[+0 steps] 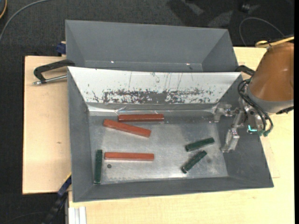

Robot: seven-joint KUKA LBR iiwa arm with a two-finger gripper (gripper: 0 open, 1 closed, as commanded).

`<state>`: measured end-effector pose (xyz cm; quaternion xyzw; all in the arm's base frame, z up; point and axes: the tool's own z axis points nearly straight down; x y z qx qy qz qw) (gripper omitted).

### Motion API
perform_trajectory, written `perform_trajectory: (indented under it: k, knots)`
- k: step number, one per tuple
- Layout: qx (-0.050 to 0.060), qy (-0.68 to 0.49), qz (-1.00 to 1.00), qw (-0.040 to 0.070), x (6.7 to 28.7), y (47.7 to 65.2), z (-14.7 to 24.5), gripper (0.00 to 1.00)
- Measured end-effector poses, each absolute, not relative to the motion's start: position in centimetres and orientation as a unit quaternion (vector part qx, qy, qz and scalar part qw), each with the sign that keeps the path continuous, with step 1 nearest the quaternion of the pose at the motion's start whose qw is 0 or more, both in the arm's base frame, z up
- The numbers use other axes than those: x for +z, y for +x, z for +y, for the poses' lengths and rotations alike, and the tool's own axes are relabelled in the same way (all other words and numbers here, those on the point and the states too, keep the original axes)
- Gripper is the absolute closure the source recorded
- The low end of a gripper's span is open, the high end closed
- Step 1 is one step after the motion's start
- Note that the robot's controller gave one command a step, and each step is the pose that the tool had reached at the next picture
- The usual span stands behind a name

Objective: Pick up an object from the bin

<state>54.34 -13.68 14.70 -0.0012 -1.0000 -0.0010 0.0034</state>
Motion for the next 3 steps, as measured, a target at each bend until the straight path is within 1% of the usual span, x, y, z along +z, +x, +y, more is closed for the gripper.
perform_trajectory:
  k: [1, 2, 3]
  knots:
    - [-0.002, 0.003, -1.0, 0.004, 6.6, 52.7, -10.8, 0.0]
    - [0.0, 0.003, -1.0, -0.001, 7.1, 53.0, -11.0, 1.0]
    - [0.002, 0.016, -1.0, -0.008, 22.3, 54.6, -11.6, 1.0]
